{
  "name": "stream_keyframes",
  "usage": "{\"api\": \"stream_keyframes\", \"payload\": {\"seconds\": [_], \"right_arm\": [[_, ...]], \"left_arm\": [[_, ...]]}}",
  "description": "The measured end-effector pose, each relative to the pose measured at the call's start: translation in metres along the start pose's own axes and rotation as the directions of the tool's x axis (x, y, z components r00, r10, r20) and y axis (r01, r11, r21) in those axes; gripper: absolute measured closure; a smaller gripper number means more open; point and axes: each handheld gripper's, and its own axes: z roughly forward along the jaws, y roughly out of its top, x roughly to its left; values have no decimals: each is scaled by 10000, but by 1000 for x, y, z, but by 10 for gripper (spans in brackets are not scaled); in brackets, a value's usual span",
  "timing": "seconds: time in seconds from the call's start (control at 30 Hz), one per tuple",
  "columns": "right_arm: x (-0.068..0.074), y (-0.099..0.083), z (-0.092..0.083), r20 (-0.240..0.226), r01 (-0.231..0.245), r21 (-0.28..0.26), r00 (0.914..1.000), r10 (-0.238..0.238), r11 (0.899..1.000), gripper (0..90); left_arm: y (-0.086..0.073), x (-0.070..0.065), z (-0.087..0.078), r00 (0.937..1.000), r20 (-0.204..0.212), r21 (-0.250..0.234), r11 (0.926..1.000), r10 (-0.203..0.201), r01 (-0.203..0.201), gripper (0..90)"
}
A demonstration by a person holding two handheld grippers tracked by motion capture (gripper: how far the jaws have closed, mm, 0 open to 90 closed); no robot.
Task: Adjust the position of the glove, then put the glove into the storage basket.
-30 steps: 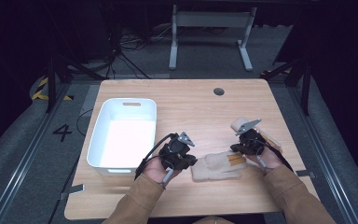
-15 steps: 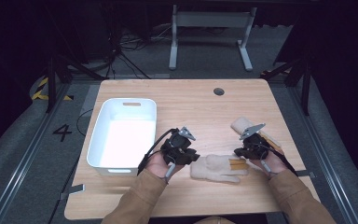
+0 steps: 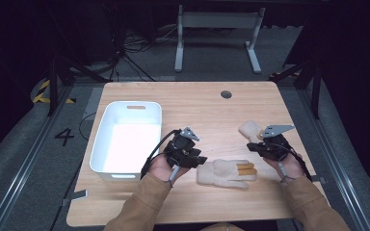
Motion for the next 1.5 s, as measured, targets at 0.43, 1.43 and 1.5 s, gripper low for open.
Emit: {"api": "stream_keyframes", "payload": {"seconds": [0.43,1.43,1.5], "right_arm": [[-21,-9,-25,599,-887,-910,9937,944,9919,884],[-84,-28,11,1769,-3089,1124,9415,2869,9444,434],[-84,-29,15,1786,-3086,1199,9417,2852,9436,437]], "left_arm": [[2,-3,3,9998,165,124,9999,105,-107,618],[-21,0,-10,9992,-134,404,9985,-368,373,571],[-22,0,-10,9993,-120,402,9985,-359,364,569]]}}
